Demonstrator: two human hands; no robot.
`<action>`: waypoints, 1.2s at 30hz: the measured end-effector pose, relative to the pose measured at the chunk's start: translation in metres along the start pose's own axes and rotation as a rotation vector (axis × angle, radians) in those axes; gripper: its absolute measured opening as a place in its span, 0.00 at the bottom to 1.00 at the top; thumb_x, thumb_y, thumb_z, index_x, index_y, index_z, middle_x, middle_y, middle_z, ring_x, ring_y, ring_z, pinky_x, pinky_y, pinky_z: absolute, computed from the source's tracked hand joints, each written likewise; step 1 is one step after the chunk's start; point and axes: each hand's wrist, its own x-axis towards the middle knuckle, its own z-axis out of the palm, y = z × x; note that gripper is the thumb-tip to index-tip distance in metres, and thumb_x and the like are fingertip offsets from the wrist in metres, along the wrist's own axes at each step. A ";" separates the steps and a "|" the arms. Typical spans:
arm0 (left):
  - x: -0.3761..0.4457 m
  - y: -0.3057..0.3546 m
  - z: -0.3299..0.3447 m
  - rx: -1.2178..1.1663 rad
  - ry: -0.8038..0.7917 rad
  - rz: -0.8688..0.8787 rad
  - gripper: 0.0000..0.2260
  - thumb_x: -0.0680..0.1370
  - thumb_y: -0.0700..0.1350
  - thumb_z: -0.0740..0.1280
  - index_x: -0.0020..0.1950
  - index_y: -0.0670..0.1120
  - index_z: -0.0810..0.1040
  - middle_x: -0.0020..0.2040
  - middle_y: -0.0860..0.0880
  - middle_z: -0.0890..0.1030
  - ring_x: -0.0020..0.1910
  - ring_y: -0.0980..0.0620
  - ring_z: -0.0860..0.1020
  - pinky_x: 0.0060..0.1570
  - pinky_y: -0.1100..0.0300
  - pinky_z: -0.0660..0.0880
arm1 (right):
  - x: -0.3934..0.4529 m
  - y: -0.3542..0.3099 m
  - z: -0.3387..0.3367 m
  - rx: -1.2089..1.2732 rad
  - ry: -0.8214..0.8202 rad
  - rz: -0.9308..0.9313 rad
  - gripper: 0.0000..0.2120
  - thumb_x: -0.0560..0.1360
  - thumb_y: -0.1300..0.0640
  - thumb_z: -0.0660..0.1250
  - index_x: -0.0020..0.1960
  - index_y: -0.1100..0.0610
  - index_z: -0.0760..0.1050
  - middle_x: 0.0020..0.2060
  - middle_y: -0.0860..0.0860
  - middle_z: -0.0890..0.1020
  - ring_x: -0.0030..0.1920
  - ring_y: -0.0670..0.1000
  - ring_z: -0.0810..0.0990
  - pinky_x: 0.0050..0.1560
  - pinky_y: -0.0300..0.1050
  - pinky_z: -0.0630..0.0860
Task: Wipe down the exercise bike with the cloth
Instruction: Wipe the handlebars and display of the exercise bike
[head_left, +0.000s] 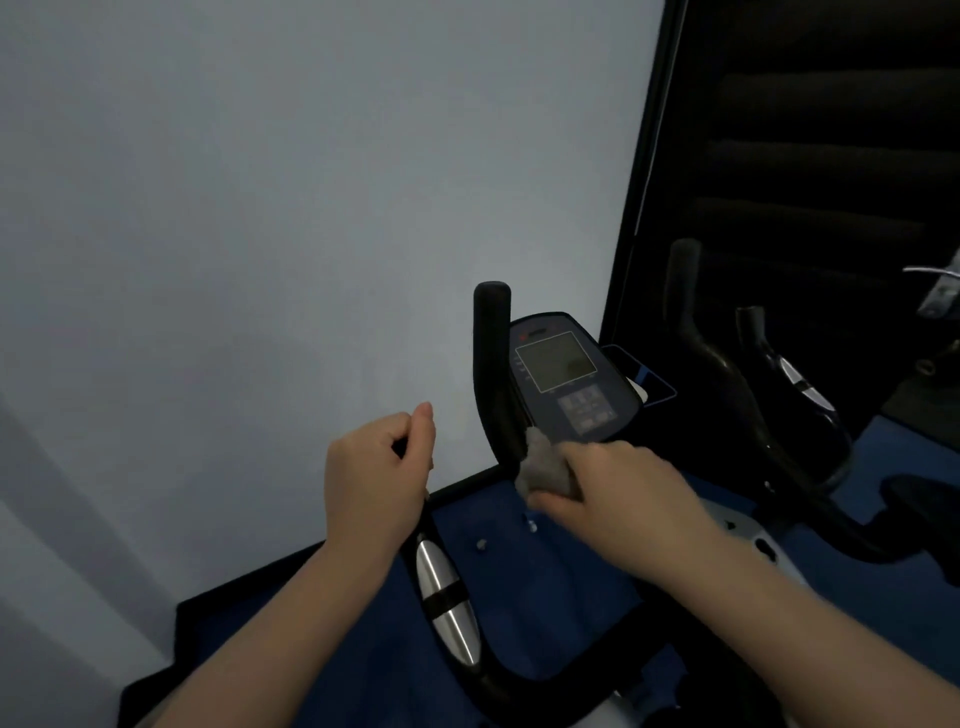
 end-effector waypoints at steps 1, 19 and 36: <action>0.000 0.000 0.001 0.006 0.003 0.000 0.25 0.82 0.49 0.63 0.24 0.48 0.69 0.23 0.51 0.75 0.21 0.50 0.76 0.25 0.51 0.72 | 0.006 -0.002 -0.005 0.023 -0.010 0.019 0.19 0.74 0.35 0.63 0.45 0.52 0.74 0.40 0.49 0.79 0.43 0.51 0.80 0.36 0.43 0.67; -0.002 -0.005 0.001 -0.031 -0.021 0.062 0.23 0.81 0.50 0.63 0.24 0.51 0.69 0.24 0.52 0.75 0.20 0.56 0.76 0.24 0.58 0.72 | 0.026 -0.031 0.015 0.128 0.207 0.056 0.21 0.79 0.39 0.60 0.57 0.55 0.74 0.50 0.53 0.81 0.51 0.54 0.80 0.43 0.44 0.69; -0.001 -0.006 0.003 -0.039 -0.016 -0.026 0.22 0.79 0.55 0.60 0.28 0.46 0.71 0.23 0.52 0.75 0.21 0.51 0.76 0.24 0.52 0.72 | 0.056 -0.017 0.005 0.596 0.324 0.142 0.16 0.78 0.46 0.65 0.53 0.58 0.79 0.43 0.51 0.83 0.46 0.50 0.81 0.47 0.46 0.77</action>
